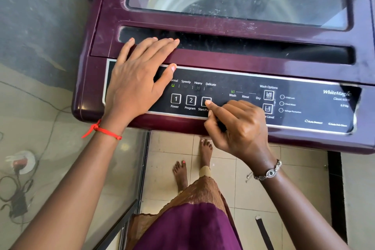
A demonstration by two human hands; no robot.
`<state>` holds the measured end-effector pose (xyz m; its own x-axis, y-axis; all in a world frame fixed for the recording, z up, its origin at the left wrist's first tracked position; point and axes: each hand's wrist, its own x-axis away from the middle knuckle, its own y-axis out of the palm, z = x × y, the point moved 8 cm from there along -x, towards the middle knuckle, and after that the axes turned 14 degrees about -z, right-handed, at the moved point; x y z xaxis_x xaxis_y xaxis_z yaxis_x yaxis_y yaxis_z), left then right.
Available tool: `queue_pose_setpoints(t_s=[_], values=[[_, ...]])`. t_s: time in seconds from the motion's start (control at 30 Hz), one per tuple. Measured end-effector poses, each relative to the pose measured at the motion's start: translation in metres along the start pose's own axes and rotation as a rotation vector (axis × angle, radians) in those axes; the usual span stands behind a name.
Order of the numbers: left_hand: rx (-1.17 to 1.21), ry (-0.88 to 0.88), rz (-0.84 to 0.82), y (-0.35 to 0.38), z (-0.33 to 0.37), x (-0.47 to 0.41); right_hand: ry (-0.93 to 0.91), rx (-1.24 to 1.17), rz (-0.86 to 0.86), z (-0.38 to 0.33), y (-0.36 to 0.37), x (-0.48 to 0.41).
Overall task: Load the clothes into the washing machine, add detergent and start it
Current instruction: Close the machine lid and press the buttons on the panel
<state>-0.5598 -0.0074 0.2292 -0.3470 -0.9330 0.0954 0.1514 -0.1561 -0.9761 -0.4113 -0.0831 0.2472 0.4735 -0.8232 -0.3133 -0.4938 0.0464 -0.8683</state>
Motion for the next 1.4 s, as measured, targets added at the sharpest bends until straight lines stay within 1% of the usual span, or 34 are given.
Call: queue_pose_setpoints(t_s=[0.3,0.43,0.57,0.67,0.8,0.87,1.0,1.1,1.23,1.3,1.4], values=[[0.007,0.01,0.005,0.003,-0.002,-0.001,0.042,-0.034,-0.012,0.005,0.003,0.0],[0.001,0.008,-0.009,0.003,-0.013,-0.002,0.081,-0.118,0.006,0.004,0.007,-0.008],[0.032,0.005,-0.023,-0.004,-0.032,-0.005,0.183,-0.241,-0.004,0.002,0.007,-0.025],[0.047,0.009,-0.032,-0.009,-0.035,-0.003,0.25,-0.335,-0.051,0.004,0.006,-0.03],[0.091,0.003,-0.025,-0.017,-0.028,0.002,0.261,-0.401,-0.157,0.004,0.0,-0.032],[0.131,-0.024,-0.013,-0.022,-0.025,0.002,0.266,-0.411,-0.176,0.012,-0.004,-0.034],[0.137,-0.072,-0.005,-0.021,-0.028,0.004,0.274,-0.371,-0.161,0.031,-0.012,-0.039],[0.155,-0.056,0.052,-0.026,-0.023,0.0,0.288,-0.311,-0.133,0.047,-0.027,-0.048],[0.162,-0.038,0.116,-0.042,-0.012,-0.019,0.256,-0.176,-0.134,0.063,-0.043,-0.066],[0.161,-0.02,0.149,-0.05,-0.007,-0.031,0.221,-0.103,-0.163,0.068,-0.045,-0.076],[0.175,0.017,0.137,-0.055,-0.002,-0.047,0.176,-0.037,-0.189,0.078,-0.042,-0.087]])
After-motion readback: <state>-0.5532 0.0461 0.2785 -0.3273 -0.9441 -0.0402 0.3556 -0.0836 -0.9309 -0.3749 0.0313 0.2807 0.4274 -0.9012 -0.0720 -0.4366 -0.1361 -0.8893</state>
